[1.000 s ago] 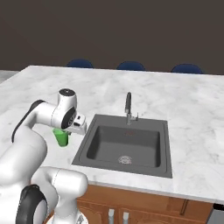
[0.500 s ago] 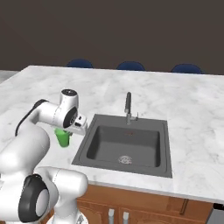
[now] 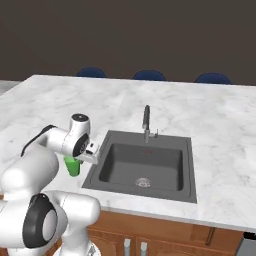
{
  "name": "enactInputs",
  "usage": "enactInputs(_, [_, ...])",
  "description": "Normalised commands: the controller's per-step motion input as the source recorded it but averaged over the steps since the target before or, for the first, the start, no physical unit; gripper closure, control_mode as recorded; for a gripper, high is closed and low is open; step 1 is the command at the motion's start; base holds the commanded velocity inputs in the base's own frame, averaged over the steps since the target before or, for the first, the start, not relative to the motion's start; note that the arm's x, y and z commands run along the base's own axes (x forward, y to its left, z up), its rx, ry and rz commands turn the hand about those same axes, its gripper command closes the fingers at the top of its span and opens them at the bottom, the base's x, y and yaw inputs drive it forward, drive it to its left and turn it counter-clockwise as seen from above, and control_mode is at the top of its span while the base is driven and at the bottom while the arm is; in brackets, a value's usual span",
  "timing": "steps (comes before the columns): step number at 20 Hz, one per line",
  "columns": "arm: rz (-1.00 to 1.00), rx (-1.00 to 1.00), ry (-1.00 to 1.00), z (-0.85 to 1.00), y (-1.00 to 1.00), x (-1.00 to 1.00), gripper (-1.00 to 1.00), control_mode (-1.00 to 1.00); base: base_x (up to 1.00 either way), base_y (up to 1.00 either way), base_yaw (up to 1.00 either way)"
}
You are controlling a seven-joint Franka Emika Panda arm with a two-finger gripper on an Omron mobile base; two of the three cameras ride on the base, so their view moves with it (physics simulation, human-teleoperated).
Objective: Pick the cup and bowl from the counter and place them on the counter next to the sink.
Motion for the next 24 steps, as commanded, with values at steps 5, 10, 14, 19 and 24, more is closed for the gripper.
enactInputs(5, [-0.01,0.0,0.0,-0.3,0.09,0.0,1.0,-1.0,0.0,0.0,0.0])
enactInputs(10, [0.0,0.0,0.0,-0.23,0.03,0.0,1.0,-1.0,0.0,0.0,0.0])
enactInputs(14, [0.0,0.0,0.0,-0.3,0.0,0.0,1.0,-1.0,0.0,0.0,0.0])
enactInputs(19, [0.0,0.0,0.0,-0.11,0.0,0.0,1.0,-1.0,0.0,0.0,0.0])
enactInputs(24, [0.0,0.0,0.0,0.0,0.0,0.0,-1.0,-1.0,0.0,0.0,0.0])
